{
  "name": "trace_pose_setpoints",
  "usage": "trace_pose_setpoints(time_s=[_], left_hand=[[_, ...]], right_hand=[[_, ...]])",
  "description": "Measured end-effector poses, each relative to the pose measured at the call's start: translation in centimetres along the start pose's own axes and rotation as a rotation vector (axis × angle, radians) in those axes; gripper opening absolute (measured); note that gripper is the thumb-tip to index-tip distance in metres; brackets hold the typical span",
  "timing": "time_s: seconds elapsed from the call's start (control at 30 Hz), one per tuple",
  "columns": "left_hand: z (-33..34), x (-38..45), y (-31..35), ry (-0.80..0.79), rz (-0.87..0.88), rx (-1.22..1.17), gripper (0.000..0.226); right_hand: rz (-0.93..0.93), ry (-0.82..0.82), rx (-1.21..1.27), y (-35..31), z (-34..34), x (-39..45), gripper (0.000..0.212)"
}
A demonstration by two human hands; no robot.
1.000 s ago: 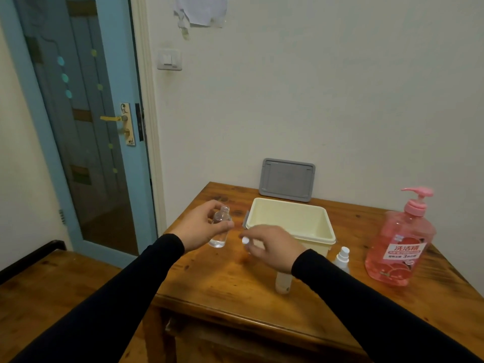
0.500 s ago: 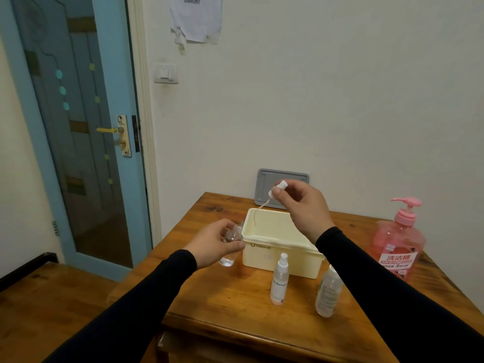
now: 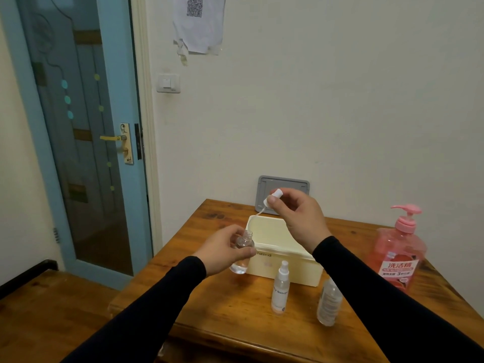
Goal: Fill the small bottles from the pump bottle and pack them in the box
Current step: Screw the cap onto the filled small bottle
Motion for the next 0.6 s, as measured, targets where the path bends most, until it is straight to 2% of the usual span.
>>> trace_pose_setpoints(time_s=[0.23,0.6], left_hand=[[0.1,0.2,-0.5,0.003,-0.007,-0.006,0.047],[0.0,0.2,0.2,0.009,0.025,-0.024,0.045]], right_hand=[[-0.001,0.037,0.048,-0.4,-0.5,0.1,0.019],[0.037,-0.03,0.007,0.5,0.5,-0.9,0.016]])
Point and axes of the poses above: each hand's wrist, its own x-axis towards the middle knuckle, its own z-axis out of the palm, y = z × x, the point moved 4 cm from there along x, towards the middle knuckle, and after that the axes turned 9 degrees about -y, right-handed, at the moved point
